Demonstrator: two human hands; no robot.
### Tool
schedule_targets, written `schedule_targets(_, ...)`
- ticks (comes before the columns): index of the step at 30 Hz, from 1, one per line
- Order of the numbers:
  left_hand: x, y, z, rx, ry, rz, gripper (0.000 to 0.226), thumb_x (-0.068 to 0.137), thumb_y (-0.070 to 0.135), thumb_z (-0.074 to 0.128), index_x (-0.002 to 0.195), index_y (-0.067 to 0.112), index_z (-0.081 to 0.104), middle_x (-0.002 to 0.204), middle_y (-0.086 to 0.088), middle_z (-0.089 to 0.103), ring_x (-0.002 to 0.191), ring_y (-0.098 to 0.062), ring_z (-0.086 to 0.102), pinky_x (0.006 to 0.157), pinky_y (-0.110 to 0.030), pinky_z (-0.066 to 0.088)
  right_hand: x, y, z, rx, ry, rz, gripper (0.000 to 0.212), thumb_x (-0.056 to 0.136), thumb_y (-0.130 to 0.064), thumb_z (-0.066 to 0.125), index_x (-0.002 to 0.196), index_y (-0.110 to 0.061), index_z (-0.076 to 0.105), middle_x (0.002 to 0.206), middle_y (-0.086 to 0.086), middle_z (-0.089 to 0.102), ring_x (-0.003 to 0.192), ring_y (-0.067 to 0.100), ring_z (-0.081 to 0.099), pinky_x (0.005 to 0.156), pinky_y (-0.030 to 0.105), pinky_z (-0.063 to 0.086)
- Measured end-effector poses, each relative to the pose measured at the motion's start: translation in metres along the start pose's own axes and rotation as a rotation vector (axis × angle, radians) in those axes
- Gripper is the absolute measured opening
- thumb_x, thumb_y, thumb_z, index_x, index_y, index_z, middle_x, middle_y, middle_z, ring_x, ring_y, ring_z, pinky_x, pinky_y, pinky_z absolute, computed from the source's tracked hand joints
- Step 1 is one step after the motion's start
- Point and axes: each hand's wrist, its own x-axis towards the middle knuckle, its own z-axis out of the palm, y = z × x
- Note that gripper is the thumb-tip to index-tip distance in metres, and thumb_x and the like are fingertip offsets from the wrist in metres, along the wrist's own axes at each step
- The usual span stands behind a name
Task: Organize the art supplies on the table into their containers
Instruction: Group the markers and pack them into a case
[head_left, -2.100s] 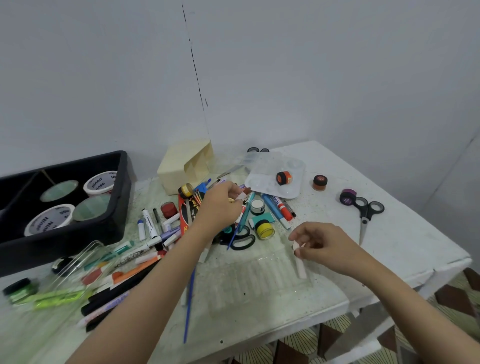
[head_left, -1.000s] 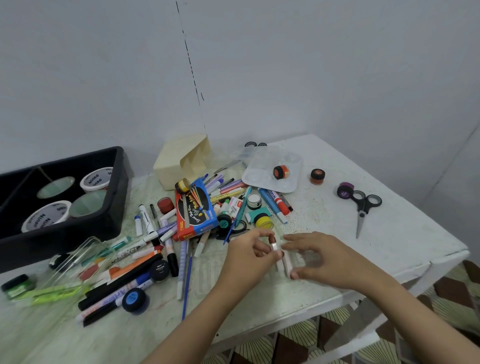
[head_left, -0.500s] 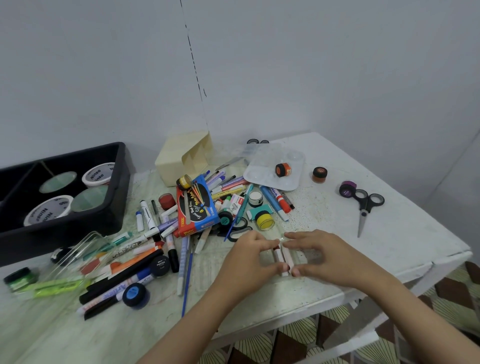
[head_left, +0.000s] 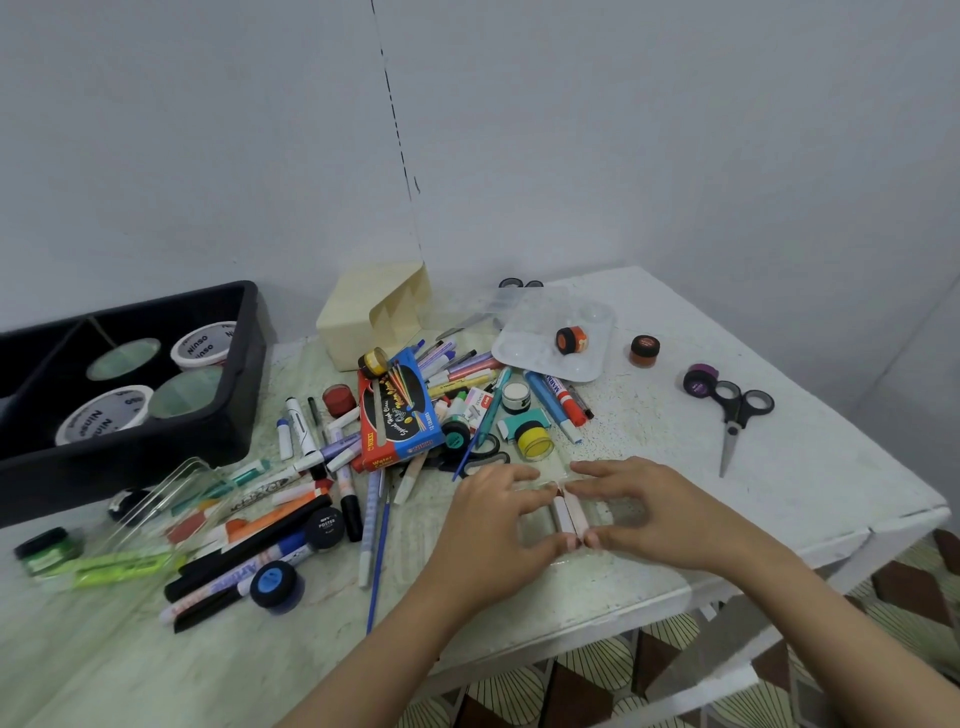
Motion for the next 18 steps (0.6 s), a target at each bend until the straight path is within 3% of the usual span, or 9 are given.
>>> schedule_targets(3, -0.001, 0.002, -0.001, -0.010, 0.020, -0.004, 0.078, 0.066, 0.076, 0.037, 0.128, 0.032, 0.057, 0.124, 0.015, 0.052, 0.107, 0.007, 0.029, 0.091, -0.017, 0.021, 0.001, -0.003, 0.001, 0.001, 0.025, -0.002, 0.047, 0.082, -0.049, 0.064, 0.128, -0.042, 0.053, 0.142, -0.021, 0.039, 0.131, 0.000, 0.034, 0.110, 0.027, 0.025)
schedule_targets(5, -0.002, 0.001, -0.001, -0.016, 0.033, 0.008, 0.076, 0.067, 0.074, 0.037, 0.127, 0.031, 0.057, 0.121, 0.015, 0.053, 0.108, 0.005, 0.033, 0.090, -0.015, 0.021, 0.002, -0.004, 0.001, -0.002, 0.044, 0.012, 0.045, 0.082, -0.044, 0.067, 0.125, -0.041, 0.055, 0.136, -0.025, 0.039, 0.129, -0.002, 0.032, 0.110, 0.025, 0.024)
schedule_targets(8, -0.001, -0.006, -0.004, -0.004, 0.071, 0.031, 0.057, 0.077, 0.063, 0.049, 0.120, 0.029, 0.062, 0.116, 0.012, 0.056, 0.110, -0.001, 0.042, 0.093, -0.020, 0.029, 0.007, -0.007, 0.001, -0.007, 0.069, 0.004, 0.039, 0.080, -0.039, 0.071, 0.118, -0.038, 0.062, 0.127, -0.026, 0.040, 0.122, -0.006, 0.034, 0.104, 0.016, 0.025)
schedule_targets(11, 0.006, -0.018, -0.016, 0.043, 0.168, 0.039, 0.041, 0.084, 0.051, 0.049, 0.111, 0.025, 0.067, 0.108, 0.011, 0.061, 0.103, -0.002, 0.046, 0.090, -0.024, 0.034, 0.013, -0.012, -0.001, 0.062, 0.163, -0.045, 0.030, 0.078, -0.049, 0.063, 0.105, -0.037, 0.068, 0.121, -0.019, 0.056, 0.104, -0.013, 0.047, 0.085, 0.002, 0.031)
schedule_targets(14, 0.018, -0.035, -0.033, 0.136, 0.272, 0.028, 0.032, 0.085, 0.038, 0.056, 0.107, 0.020, 0.069, 0.106, 0.005, 0.065, 0.102, -0.010, 0.054, 0.090, -0.027, 0.035, 0.027, -0.019, -0.003, 0.089, 0.263, -0.087, 0.028, 0.079, -0.051, 0.052, 0.102, -0.040, 0.064, 0.109, -0.021, 0.059, 0.099, -0.008, 0.051, 0.079, 0.008, 0.036)
schedule_targets(16, 0.026, -0.046, -0.045, 0.215, 0.289, 0.014, 0.031, 0.085, 0.032, 0.058, 0.110, 0.017, 0.068, 0.110, 0.002, 0.066, 0.106, -0.015, 0.057, 0.095, -0.032, 0.037, 0.041, -0.023, -0.003, 0.044, 0.316, -0.101, 0.024, 0.086, -0.038, 0.059, 0.109, -0.033, 0.065, 0.110, -0.016, 0.060, 0.101, -0.001, 0.052, 0.086, 0.020, 0.041)
schedule_targets(18, 0.031, -0.057, -0.056, 0.266, 0.298, 0.011, 0.027, 0.084, 0.027, 0.062, 0.107, 0.017, 0.070, 0.108, 0.003, 0.068, 0.105, -0.016, 0.059, 0.095, -0.036, 0.039, 0.058, -0.028, -0.004, -0.017, 0.339, -0.105, 0.030, 0.090, -0.027, 0.060, 0.119, -0.025, 0.062, 0.118, -0.010, 0.060, 0.110, 0.008, 0.051, 0.092, 0.023, 0.038)
